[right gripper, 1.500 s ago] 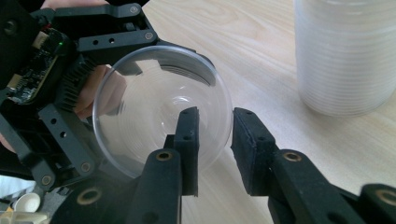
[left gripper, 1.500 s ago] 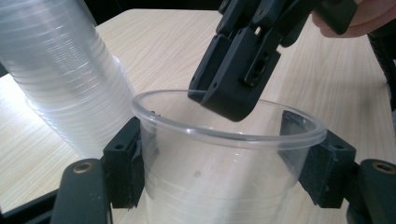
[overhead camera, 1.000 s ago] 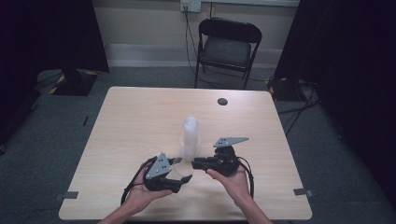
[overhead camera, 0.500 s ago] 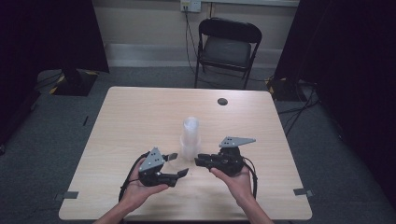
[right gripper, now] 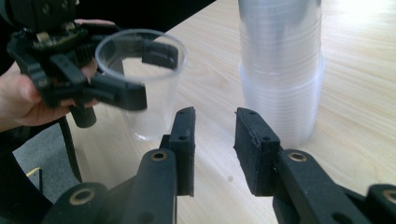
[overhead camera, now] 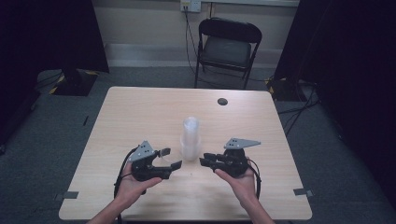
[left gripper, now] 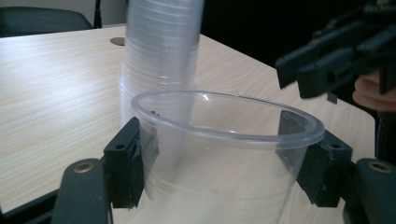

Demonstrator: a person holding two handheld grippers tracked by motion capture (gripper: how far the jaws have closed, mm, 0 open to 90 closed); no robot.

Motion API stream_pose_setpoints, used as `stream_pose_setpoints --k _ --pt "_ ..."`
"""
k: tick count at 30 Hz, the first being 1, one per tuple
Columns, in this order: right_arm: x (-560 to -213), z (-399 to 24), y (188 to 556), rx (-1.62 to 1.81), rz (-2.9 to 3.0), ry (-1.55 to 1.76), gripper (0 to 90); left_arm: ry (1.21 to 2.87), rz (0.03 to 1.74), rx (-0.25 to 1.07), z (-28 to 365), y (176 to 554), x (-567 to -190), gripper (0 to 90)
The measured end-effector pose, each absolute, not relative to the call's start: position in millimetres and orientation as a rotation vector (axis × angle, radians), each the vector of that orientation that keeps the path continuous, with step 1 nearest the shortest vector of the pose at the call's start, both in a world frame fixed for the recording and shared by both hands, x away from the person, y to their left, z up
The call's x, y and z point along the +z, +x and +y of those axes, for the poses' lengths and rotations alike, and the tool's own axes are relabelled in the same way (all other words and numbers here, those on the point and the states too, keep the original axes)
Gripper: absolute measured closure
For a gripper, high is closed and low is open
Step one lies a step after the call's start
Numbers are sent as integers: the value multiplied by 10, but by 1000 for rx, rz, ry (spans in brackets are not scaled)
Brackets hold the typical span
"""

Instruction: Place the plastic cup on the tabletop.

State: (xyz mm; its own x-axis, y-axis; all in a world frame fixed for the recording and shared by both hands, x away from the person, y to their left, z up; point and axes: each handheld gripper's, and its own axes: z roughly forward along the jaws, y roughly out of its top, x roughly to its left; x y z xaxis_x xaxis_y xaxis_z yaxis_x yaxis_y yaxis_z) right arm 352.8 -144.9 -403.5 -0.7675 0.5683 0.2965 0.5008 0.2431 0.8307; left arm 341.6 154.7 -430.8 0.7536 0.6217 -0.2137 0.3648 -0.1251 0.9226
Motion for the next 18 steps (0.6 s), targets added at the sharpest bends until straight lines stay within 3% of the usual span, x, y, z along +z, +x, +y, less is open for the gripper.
stream_pose_setpoints --k 18 --pt "-4189 -1778 3480 1487 2377 1148 602 1678 882 400 1760 3683 -4206 295"
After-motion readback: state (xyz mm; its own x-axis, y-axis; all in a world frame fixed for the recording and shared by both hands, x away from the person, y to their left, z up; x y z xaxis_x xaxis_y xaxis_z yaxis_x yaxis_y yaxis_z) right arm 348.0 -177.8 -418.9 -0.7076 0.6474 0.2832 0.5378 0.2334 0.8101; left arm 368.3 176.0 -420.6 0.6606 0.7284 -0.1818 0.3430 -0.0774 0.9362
